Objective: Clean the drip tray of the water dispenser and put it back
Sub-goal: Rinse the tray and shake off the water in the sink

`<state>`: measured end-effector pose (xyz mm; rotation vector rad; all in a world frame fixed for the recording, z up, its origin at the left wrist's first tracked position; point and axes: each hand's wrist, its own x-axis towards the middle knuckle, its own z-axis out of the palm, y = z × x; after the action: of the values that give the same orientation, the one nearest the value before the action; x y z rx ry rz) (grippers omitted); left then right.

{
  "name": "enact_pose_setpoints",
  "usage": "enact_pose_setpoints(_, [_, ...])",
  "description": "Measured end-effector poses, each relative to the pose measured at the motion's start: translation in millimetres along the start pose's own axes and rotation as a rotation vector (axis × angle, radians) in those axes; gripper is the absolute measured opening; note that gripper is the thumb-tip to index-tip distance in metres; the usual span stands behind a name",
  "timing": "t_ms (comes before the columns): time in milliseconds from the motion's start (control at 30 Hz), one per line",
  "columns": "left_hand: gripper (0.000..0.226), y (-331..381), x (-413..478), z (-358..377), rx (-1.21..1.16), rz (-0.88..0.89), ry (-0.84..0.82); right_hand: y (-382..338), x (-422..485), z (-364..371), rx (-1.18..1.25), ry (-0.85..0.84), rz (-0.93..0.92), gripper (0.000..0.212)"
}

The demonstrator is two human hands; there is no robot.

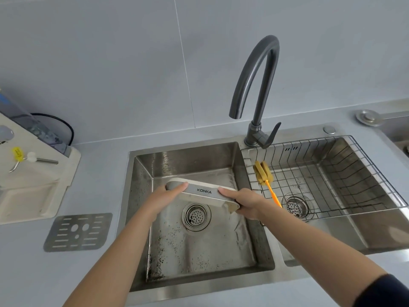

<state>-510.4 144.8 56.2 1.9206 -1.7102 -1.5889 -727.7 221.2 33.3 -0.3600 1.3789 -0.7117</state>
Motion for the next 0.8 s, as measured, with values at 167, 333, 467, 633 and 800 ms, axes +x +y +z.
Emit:
enact_pose_setpoints(167, [0.052, -1.0, 9.3, 8.8, 0.017, -0.079, -0.029, 1.5, 4.0, 5.8, -0.186, 0.194, -0.029, 0.069])
enact_pose_setpoints(333, [0.080, 21.9, 6.5, -10.0, 0.070, 0.016, 0.038, -18.9, 3.7, 9.0, -0.375, 0.359, -0.241, 0.080])
enact_pose_setpoints(467, [0.090, 24.0, 1.5, -14.2, 0.140, 0.026, 0.149, -21.1, 5.7, 10.2, -0.510, 0.437, -0.305, 0.085])
enact_pose_setpoints(633, [0.075, -19.0, -8.6, 21.3, 0.107, -0.201, -0.066, 26.8, 12.2, 7.6, -0.574, 0.246, -0.045, 0.077])
enact_pose_setpoints(800, [0.062, 0.7, -9.4, 7.7, 0.175, 0.007, 0.016, -1.5, 7.4, 8.1, -0.590, 0.305, -0.184, 0.084])
